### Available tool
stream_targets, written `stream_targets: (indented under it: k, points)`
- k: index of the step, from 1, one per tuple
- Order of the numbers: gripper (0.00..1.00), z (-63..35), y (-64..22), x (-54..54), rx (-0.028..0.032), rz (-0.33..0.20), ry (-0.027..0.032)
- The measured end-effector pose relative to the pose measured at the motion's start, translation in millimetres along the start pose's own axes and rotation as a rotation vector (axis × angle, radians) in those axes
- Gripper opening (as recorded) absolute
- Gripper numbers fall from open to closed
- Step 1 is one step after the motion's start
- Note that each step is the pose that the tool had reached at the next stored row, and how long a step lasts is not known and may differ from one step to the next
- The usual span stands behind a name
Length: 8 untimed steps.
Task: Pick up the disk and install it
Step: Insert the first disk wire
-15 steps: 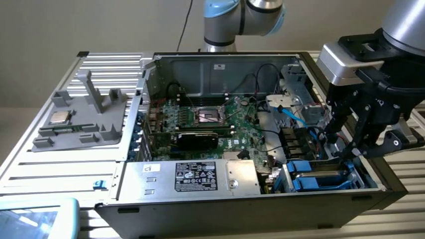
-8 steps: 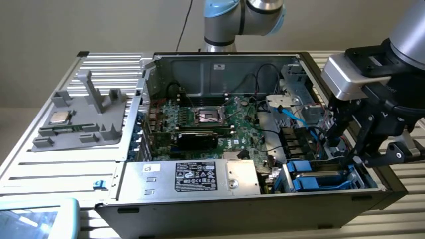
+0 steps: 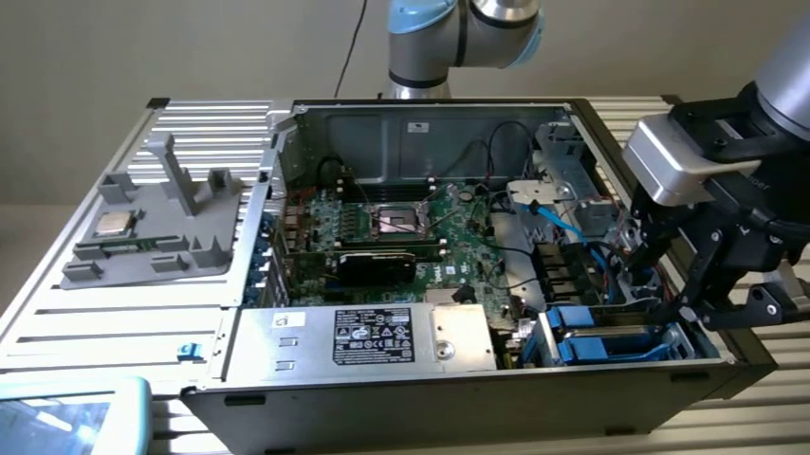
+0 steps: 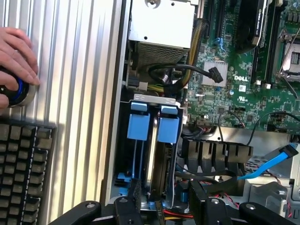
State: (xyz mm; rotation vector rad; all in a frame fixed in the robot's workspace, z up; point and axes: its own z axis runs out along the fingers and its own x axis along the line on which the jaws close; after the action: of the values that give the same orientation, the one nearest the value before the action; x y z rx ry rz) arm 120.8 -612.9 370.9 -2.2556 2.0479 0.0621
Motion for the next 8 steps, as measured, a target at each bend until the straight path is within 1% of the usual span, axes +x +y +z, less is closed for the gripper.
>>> stream_targets:
  k: [3,8]
  points:
    - [0.53,0.0,-1.0,0.3,-0.0017,-0.016,-0.0027]
    - [0.53,0.2,-6.5,1.0,-0.0039,-0.047,-0.0103]
